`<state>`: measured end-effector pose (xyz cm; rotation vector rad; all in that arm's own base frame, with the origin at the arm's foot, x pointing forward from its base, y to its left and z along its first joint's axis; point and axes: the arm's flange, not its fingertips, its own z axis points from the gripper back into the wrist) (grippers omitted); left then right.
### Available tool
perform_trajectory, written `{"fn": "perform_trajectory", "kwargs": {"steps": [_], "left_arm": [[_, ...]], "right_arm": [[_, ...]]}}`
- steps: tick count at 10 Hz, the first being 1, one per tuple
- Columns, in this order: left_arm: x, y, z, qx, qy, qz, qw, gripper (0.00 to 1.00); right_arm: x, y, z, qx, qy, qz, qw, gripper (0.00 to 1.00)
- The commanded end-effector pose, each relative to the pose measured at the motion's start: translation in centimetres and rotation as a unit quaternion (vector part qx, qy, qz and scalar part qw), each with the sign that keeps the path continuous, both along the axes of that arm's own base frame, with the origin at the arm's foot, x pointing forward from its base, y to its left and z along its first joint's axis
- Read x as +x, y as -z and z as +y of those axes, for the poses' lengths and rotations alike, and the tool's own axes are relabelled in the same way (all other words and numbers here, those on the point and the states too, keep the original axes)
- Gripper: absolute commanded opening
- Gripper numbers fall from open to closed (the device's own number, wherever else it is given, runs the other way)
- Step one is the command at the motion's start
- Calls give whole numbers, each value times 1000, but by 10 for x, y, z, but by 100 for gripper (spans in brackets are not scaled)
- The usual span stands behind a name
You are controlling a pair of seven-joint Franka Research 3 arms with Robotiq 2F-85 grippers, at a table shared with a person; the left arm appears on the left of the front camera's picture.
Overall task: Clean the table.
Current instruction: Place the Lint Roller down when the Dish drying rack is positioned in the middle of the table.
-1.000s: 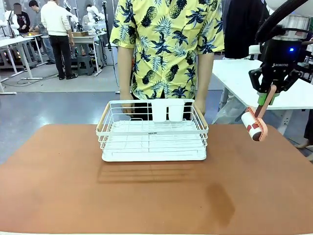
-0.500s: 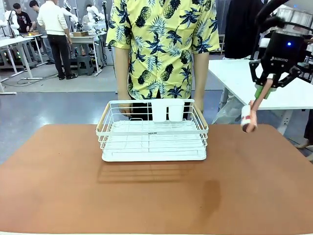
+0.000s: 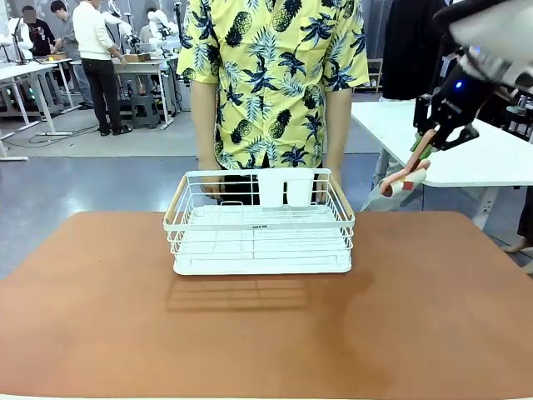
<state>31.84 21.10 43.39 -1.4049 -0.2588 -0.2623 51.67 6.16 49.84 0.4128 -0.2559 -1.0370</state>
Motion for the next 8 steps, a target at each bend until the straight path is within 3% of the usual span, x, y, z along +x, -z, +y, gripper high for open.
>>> {"fn": "perform_trajectory", "kwargs": {"steps": [1, 2, 8], "left_arm": [[-1, -1, 2, -1, -2, -3, 1000, 100], [-1, -1, 2, -1, -2, -3, 1000, 100], [-1, -1, 2, -1, -2, -3, 1000, 100]], "right_arm": [[-10, 34, 1, 33, 52, -62, 996, 21], [-12, 52, -11, 55, 86, -72, 992, 21], [6, 115, -45, 100, 157, -30, 982, 21]]}}
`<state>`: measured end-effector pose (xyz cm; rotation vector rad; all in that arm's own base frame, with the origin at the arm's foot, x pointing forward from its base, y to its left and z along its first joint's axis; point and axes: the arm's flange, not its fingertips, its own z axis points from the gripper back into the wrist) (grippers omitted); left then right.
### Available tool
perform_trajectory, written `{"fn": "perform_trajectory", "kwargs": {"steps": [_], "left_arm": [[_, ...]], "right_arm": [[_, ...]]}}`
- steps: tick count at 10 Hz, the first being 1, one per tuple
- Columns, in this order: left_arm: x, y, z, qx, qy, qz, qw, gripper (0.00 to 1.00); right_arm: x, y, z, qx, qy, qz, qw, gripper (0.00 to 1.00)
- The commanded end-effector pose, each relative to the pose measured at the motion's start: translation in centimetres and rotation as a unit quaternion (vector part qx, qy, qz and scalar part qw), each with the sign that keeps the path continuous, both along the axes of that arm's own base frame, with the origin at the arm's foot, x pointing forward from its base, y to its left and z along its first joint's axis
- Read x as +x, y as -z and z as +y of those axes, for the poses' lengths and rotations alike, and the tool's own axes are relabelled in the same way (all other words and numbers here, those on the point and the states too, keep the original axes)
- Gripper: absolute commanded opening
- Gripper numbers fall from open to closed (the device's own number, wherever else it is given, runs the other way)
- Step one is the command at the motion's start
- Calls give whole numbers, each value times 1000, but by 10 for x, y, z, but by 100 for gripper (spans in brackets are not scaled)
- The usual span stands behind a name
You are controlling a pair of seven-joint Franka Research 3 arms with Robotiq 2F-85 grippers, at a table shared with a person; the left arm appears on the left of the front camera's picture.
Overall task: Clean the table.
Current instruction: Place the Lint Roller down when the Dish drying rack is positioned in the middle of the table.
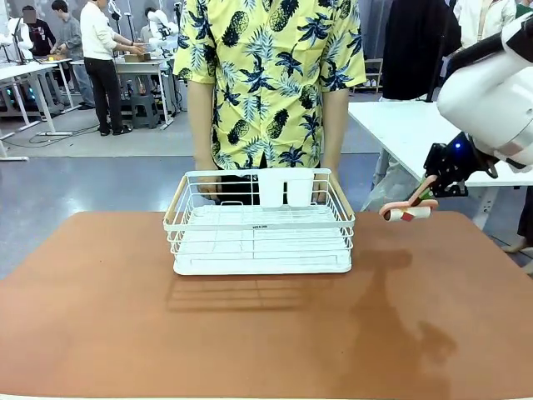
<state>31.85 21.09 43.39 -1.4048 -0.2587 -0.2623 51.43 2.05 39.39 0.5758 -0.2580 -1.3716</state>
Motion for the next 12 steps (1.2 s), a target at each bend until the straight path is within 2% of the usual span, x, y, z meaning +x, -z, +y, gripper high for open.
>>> {"fn": "perform_trajectory", "kwargs": {"steps": [1, 3, 6, 10, 11, 12], "left_arm": [[-1, -1, 2, -2, -2, -3, 1000, 100], [-1, -1, 2, -2, -2, -3, 1000, 100], [-1, -1, 2, -2, -2, -3, 1000, 100], [-1, -1, 2, -2, -2, -3, 1000, 100], [-1, -1, 2, -2, -2, -3, 1000, 100], [-1, -1, 2, -2, -2, -3, 1000, 100]], "right_arm": [[11, 19, -6, 12, 8, -12, 1000, 21], [14, 37, -9, 19, 22, -19, 999, 21], [13, 63, -12, 26, 30, -8, 999, 21], [5, 72, -11, 18, 20, 6, 1000, 21], [3, 73, -9, 15, 17, 7, 1000, 44], [1, 72, -9, 12, 16, 7, 1000, 57]]}}
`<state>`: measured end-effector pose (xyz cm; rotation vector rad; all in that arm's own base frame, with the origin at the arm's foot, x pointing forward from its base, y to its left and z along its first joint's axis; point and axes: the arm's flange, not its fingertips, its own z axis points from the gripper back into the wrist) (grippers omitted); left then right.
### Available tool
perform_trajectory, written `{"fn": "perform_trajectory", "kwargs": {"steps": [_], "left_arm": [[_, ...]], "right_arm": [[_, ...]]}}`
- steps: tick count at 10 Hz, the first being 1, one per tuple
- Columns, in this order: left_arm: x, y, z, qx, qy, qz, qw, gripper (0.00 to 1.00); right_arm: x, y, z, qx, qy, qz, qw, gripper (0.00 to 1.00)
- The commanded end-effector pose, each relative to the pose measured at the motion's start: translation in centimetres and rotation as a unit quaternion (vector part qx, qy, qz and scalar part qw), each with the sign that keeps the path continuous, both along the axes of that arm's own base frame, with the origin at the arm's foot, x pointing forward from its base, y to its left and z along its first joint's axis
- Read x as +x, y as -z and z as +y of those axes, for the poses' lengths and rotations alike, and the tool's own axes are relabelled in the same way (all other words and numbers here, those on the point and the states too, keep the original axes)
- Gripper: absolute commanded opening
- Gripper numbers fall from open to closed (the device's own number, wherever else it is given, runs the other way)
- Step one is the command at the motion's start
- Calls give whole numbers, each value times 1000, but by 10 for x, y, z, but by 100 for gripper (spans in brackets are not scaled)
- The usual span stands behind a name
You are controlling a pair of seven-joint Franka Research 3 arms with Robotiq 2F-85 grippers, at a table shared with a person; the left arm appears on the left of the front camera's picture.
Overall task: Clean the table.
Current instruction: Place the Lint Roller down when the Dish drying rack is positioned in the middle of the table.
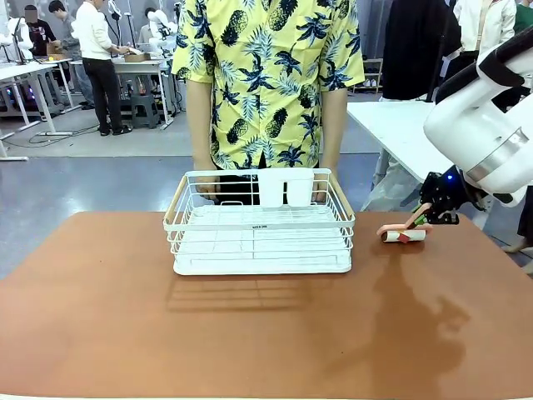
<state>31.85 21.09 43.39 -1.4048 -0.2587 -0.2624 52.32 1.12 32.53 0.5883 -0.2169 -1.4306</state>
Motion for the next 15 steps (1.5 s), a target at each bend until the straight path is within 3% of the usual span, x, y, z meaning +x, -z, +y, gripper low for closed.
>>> {"fn": "perform_trajectory", "kwargs": {"steps": [1, 3, 8, 11, 12, 15], "left_arm": [[-1, -1, 2, -2, -2, -3, 1000, 100], [-1, -1, 2, -2, -2, -3, 1000, 100], [-1, -1, 2, -2, -2, -3, 1000, 100], [-1, -1, 2, -2, -2, -3, 1000, 100], [-1, -1, 2, -2, -2, -3, 1000, 100], [-1, -1, 2, -2, -2, -3, 1000, 100]], "right_arm": [[-13, 2, 0, -19, -1, -3, 1000, 80], [-32, -14, 4, -38, -10, 27, 999, 100], [-62, -71, 18, -67, -33, 98, 992, 100], [-58, -77, 17, -68, -37, 117, 990, 100], [-65, -69, 10, -67, -44, 92, 993, 100], [-65, -69, 10, -67, -44, 92, 993, 100]]}}
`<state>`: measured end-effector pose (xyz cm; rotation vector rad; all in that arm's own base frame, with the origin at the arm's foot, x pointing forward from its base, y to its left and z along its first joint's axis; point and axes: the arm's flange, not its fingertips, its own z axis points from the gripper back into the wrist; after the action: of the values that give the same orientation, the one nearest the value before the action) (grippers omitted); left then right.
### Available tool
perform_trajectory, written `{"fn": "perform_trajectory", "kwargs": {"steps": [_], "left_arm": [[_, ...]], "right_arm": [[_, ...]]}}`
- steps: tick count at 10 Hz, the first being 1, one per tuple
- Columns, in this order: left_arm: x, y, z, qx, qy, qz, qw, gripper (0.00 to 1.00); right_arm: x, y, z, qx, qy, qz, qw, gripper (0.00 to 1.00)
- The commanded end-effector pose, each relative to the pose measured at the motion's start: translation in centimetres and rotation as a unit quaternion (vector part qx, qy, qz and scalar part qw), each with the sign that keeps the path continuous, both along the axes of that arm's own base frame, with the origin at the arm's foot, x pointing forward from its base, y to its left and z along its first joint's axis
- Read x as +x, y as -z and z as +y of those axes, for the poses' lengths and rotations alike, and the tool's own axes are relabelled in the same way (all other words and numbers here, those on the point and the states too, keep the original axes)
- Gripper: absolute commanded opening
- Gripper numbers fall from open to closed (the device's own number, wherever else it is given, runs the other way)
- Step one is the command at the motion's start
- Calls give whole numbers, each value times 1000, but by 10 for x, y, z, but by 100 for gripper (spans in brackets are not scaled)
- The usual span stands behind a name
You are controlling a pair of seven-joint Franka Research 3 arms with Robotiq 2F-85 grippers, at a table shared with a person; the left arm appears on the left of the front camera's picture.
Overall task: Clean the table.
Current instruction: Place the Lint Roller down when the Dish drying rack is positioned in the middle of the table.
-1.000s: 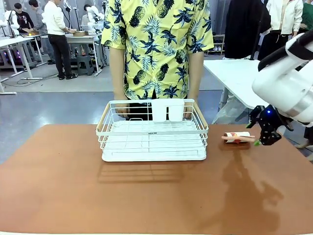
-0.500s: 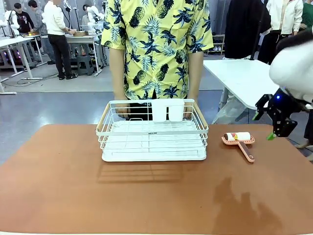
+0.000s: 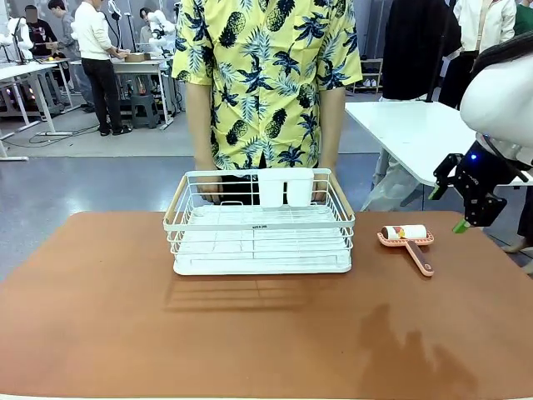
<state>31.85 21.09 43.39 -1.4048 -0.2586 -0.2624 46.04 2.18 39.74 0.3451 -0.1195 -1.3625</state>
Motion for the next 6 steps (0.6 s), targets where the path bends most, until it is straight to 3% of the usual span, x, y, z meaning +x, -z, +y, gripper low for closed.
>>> {"fn": "perform_trajectory", "kwargs": {"steps": [1, 6], "left_arm": [[-1, -1, 2, -2, -2, -3, 1000, 100], [-1, -1, 2, -2, -2, -3, 1000, 100]], "right_arm": [[-3, 3, 0, -3, 2, -8, 1000, 100], [-3, 3, 0, -3, 2, -8, 1000, 100]]}}
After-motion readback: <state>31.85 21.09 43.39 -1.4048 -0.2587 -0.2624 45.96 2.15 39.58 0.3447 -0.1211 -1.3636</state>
